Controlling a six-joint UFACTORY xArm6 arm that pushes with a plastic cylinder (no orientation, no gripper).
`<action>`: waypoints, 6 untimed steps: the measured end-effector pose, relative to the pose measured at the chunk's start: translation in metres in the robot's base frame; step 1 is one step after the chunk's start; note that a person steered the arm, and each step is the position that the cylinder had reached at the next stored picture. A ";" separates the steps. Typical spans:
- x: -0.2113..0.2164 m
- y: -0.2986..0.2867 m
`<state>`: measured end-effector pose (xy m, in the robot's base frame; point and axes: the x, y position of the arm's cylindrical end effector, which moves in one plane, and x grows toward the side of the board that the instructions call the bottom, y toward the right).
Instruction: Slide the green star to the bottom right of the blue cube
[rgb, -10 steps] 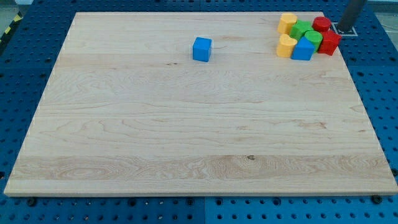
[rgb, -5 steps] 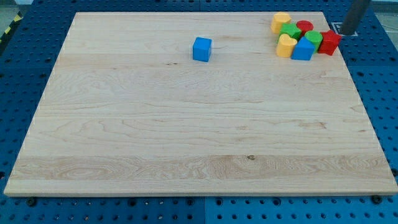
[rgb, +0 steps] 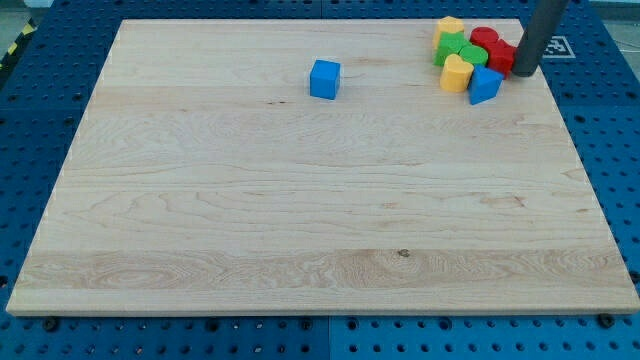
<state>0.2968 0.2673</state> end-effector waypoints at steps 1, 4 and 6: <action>-0.028 0.000; -0.088 -0.042; -0.026 -0.085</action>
<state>0.2711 0.1825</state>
